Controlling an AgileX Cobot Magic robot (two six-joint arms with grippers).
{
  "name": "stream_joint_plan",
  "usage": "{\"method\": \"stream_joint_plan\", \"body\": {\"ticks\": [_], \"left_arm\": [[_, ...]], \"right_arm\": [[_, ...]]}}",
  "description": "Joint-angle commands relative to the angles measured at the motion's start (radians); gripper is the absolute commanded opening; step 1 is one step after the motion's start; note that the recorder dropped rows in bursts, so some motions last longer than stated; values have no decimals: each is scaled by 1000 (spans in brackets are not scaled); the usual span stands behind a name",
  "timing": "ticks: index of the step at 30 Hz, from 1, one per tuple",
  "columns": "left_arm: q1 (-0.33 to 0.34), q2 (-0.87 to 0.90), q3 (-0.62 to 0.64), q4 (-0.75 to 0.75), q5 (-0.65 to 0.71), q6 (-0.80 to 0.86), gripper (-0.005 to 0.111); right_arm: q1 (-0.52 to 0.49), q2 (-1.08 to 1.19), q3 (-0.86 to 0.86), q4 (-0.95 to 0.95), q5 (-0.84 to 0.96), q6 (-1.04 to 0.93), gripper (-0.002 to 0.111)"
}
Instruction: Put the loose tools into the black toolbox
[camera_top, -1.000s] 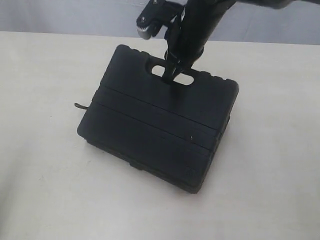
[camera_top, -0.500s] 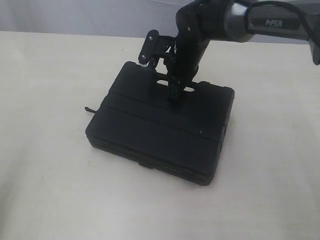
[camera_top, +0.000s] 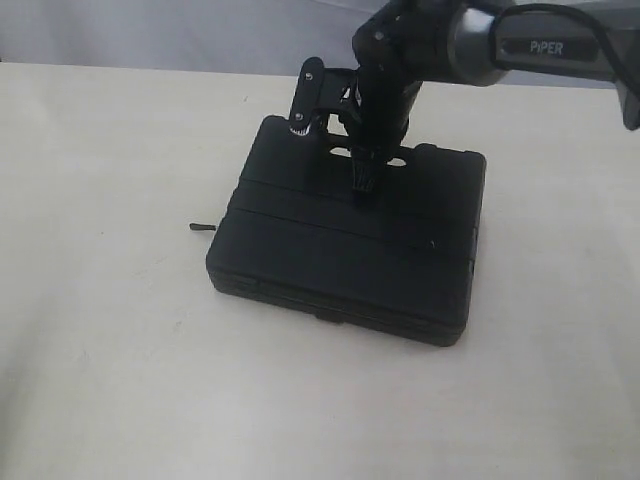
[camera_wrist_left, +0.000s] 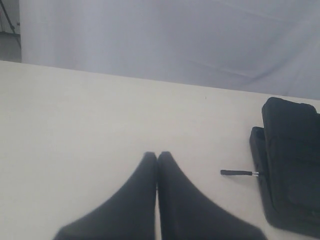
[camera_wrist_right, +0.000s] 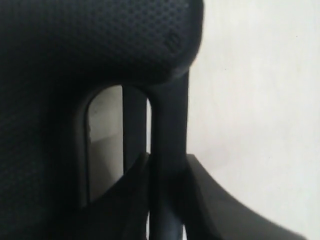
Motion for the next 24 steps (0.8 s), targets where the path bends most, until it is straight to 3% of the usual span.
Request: {"method": "stream_joint_plan", "body": {"ticks": [1, 3, 5, 19, 22, 24], "left_arm": [[-6, 4, -5, 4, 1, -1, 0], [-6, 4, -5, 4, 1, -1, 0], [-6, 4, -5, 4, 1, -1, 0], [-6, 4, -5, 4, 1, -1, 0], [-6, 4, -5, 4, 1, -1, 0], [-6, 4, -5, 4, 1, -1, 0]], "right_arm": [[-8, -9, -1, -39, -18, 12, 46], [-8, -13, -1, -39, -18, 14, 57], [-6, -19, -1, -39, -18, 23, 61], [-4, -227, -1, -39, 114, 189, 61], [-4, -304, -1, -33, 171, 218, 56], [-4, -397, -1, -22, 253, 263, 35]]}}
